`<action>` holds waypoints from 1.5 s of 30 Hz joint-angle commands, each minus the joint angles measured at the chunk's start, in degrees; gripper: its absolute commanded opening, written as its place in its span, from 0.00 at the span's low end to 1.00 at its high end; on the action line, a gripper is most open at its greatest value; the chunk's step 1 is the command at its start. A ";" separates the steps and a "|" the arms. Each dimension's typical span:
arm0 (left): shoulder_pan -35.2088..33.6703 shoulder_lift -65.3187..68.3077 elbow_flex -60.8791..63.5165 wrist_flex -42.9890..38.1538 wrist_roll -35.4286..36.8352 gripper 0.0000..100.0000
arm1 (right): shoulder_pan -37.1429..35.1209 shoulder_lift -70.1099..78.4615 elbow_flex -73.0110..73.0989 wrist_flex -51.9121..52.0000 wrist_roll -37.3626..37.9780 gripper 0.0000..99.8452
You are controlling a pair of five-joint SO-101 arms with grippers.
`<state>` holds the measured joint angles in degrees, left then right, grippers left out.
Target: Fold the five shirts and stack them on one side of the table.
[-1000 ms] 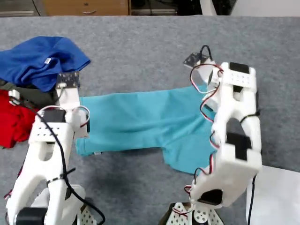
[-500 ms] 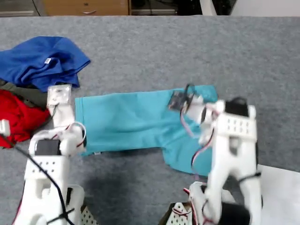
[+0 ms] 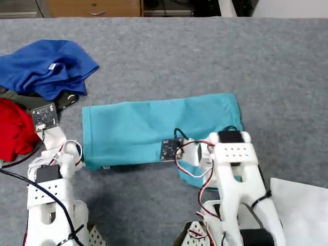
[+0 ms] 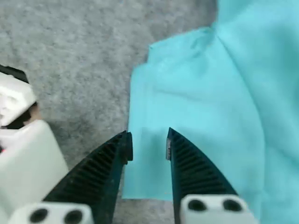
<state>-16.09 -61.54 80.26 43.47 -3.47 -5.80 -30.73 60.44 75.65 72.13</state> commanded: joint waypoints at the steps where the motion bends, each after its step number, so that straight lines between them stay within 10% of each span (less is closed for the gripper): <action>1: -0.62 -0.84 -0.35 -0.97 0.26 0.02 | -0.48 3.65 0.13 -4.57 -0.18 0.14; 45: -0.62 -0.84 -0.09 -0.88 0.00 0.02 | 1.27 16.22 -4.79 -13.45 -5.54 0.00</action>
<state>-16.09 -61.54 80.44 43.47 -3.47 -4.66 -14.81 58.77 60.62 67.65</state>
